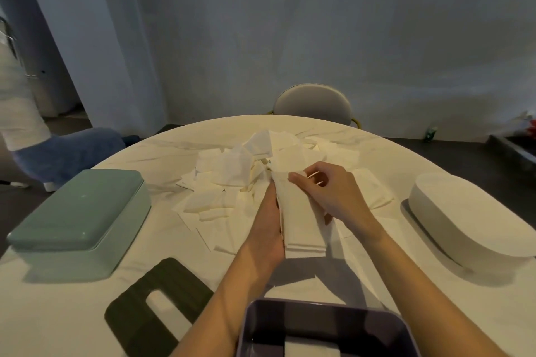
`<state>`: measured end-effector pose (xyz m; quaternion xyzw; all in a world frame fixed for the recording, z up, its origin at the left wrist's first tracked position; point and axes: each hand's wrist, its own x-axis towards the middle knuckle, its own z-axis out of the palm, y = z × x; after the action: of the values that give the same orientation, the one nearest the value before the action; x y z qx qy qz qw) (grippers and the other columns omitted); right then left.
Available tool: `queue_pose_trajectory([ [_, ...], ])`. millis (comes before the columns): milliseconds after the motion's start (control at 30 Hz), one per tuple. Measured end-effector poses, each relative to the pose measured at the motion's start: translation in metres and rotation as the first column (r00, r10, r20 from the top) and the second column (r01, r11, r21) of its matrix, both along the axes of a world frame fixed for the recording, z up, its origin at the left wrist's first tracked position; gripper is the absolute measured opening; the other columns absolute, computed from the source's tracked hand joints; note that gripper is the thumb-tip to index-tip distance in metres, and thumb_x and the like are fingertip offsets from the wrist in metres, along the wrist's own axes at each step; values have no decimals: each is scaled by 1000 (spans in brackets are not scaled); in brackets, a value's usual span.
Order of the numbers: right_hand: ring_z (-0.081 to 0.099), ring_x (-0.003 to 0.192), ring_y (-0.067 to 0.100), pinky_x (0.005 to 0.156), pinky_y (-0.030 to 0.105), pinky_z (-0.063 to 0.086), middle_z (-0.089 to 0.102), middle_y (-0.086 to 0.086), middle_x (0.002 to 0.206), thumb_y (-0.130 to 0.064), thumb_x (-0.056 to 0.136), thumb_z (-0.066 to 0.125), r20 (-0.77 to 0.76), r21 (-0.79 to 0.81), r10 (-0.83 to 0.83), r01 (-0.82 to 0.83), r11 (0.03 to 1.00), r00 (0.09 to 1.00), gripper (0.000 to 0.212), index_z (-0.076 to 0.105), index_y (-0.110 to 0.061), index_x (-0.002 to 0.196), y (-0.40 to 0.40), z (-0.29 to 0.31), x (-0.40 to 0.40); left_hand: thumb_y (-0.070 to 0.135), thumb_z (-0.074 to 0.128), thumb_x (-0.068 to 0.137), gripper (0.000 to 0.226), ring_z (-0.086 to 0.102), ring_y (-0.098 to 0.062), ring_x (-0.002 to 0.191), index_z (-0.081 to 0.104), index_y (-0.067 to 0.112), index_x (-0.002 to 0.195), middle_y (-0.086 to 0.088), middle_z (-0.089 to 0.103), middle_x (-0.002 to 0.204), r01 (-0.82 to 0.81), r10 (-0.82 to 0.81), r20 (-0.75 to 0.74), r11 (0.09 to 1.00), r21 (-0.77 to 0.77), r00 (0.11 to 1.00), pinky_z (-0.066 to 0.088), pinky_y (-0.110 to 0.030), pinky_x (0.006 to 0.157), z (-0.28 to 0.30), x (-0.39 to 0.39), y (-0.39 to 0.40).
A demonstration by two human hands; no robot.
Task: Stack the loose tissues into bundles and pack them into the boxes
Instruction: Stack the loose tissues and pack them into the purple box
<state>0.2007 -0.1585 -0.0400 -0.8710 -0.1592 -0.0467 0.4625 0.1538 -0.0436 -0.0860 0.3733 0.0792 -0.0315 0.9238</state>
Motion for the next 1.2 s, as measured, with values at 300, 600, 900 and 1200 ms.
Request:
queue_pose_trajectory([
  [300,63,87,10,58,9,51,61,-15,101,-41,73,89,-120,-188,233,-253,949,965,49,59,-34,111,-22,17,14,71,19,100,71,76,-26,93,49,25,144,-9,74,116,144,-152,69,984,100,986,62,-35,65,-2,4,19],
  [600,60,94,5,71,4,50,58,-24,105,-45,74,87,-79,-270,404,-410,871,911,47,59,-36,111,-24,16,14,81,24,95,77,59,-38,129,52,29,145,-15,64,138,215,-213,-33,960,177,977,41,-57,115,-9,11,28],
  [900,57,97,9,77,9,48,59,-25,100,-48,83,78,-63,-300,457,-453,839,887,27,65,-36,104,-33,21,16,71,30,100,66,68,-32,115,59,25,138,-14,71,127,232,-230,-26,965,126,973,61,-40,89,-7,8,28],
  [1200,64,104,11,83,18,59,62,-19,115,-41,79,84,-136,-137,460,-477,868,877,41,60,-41,113,-36,24,18,77,22,97,77,64,-38,120,74,28,127,-15,67,132,369,-368,-29,923,108,929,52,-52,102,-5,5,28],
])
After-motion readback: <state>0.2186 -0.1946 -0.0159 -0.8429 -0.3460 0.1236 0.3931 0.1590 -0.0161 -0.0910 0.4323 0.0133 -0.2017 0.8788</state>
